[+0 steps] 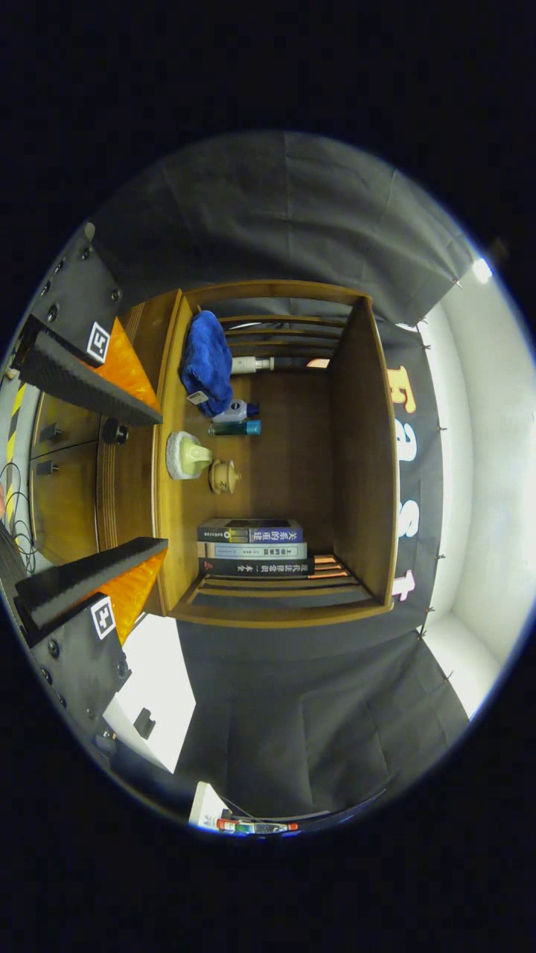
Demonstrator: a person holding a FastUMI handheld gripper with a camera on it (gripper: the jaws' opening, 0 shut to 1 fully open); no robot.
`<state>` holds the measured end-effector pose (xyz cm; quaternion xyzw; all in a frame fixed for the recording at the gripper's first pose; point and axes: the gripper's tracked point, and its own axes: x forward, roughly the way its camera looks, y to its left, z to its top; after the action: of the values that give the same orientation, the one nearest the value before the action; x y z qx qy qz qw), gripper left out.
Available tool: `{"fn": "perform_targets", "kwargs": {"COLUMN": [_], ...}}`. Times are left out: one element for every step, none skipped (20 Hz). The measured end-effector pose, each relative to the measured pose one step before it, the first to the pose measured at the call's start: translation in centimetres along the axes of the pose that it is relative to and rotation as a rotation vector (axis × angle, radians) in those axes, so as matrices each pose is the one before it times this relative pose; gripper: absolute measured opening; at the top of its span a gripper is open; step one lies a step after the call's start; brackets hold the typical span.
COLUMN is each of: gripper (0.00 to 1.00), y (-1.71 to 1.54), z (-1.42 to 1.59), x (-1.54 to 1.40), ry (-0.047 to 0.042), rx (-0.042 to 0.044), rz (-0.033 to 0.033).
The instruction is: Pull open the drawer, take out the items inside it, and place them on the countertop above the cabinet.
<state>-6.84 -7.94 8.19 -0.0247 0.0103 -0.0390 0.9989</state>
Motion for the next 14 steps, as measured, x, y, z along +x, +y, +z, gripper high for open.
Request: {"fn": "perform_targets", "kwargs": {"gripper": [0.98, 0.98, 0.98, 0.98, 0.98, 0.98, 0.98, 0.98, 0.98, 0.98, 0.98, 0.98, 0.98, 0.98], "y": [-0.515, -0.434, -0.402, -0.351, -0.260, -0.294, -0.172, -0.165, -0.066, -0.030, 0.063, 0.211, 0.182, 0.130], "z": [-0.031, -0.049, -0.083, -0.052, -0.126, 0.024, -0.056, 0.052, -0.060, 0.071, -0.038, -0.125, -0.019, -0.009], "x": [-0.098, -0.125, -0.091, -0.069, -0.032, 0.046, -0.003, -0.048, -0.007, 0.011, -0.072, -0.183, -0.107, -0.086], "ry": [-0.00077, 0.00179, 0.00218, 0.00178, 0.00188, 0.00177, -0.00027, -0.00044, -0.00140, -0.00124, 0.00221, 0.00098, -0.00144, 0.00026], "rx": [0.00602, 0.00640, 0.00677, 0.00633, 0.00418, 0.00106, -0.00141, -0.00382, -0.00464, -0.00330, -0.00145, 0.00038, 0.00219, 0.00133], "rz": [-0.00852, -0.00811, -0.00794, -0.00724, -0.00668, -0.00512, -0.00575, -0.00421, -0.00275, -0.00236, -0.00064, 0.00136, 0.00035, -0.00007]}}
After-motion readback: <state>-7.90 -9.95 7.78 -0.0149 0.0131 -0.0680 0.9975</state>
